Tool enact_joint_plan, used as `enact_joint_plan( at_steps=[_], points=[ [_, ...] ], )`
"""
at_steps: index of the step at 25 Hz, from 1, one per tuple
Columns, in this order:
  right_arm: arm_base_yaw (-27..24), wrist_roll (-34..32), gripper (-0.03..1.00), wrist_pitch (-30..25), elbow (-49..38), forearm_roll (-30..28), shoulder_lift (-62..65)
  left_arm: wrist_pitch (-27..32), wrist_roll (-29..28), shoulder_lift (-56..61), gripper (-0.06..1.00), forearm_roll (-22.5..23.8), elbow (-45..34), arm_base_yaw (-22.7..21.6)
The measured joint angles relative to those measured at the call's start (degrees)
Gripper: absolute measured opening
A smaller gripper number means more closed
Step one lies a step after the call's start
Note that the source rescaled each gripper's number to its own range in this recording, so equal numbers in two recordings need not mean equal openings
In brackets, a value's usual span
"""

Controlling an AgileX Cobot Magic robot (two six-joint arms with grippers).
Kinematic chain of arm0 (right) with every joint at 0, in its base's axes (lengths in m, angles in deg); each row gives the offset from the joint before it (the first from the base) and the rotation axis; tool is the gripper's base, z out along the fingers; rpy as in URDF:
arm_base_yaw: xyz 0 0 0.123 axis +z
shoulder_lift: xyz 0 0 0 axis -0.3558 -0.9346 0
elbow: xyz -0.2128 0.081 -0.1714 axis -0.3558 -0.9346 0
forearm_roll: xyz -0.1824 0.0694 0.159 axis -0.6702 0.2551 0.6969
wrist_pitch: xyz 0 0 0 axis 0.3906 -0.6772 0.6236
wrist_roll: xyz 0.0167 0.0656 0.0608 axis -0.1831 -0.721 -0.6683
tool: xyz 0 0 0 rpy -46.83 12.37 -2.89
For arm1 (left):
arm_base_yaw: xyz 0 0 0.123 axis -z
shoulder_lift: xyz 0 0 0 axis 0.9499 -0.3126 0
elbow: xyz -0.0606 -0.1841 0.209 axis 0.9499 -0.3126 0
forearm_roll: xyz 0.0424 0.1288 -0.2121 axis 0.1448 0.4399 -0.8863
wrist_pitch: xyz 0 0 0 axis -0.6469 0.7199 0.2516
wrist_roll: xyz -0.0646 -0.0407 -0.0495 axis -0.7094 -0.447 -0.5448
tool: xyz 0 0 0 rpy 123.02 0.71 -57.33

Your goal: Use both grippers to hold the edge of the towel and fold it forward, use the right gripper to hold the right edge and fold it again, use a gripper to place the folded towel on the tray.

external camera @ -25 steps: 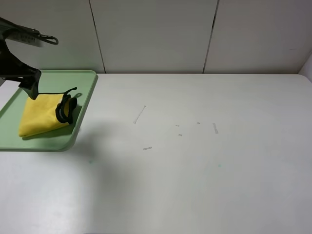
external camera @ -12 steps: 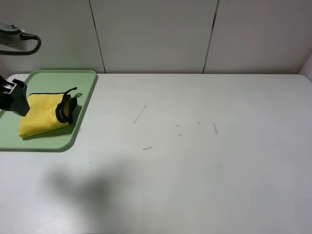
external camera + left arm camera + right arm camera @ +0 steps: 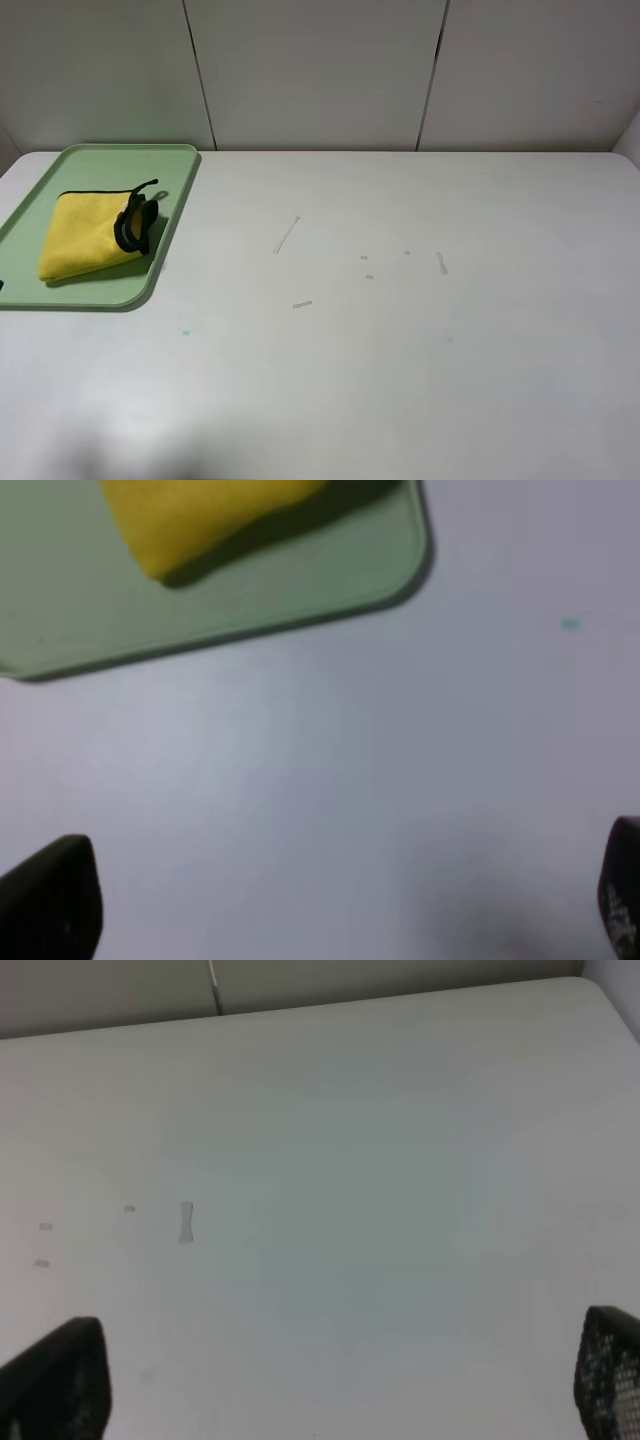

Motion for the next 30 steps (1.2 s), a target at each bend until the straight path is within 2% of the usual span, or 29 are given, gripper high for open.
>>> enact_joint_plan(
  at_steps=[5,10,15,23,27,30],
  points=[
    [0.0,0.0,1.0,0.0,0.0,0.0,0.0,0.07,0.0,8.91,1.0,-2.84,-3.09,0.0],
    [0.0,0.0,1.0,0.0,0.0,0.0,0.0,1.54,0.0,15.35,1.0,-3.44,-4.99,0.0],
    [0.0,0.0,1.0,0.0,0.0,0.0,0.0,6.15,0.0,18.25,1.0,-4.56,-5.78,0.0],
    [0.0,0.0,1.0,0.0,0.0,0.0,0.0,6.0,3.61,19.71,1.0,-6.72,-6.7,0.0],
    [0.0,0.0,1.0,0.0,0.0,0.0,0.0,6.0,7.94,23.23,1.0,-9.81,-6.7,-2.59],
    [0.0,0.0,1.0,0.0,0.0,0.0,0.0,6.0,11.34,27.28,1.0,-12.47,-6.7,-6.53]
  ],
)
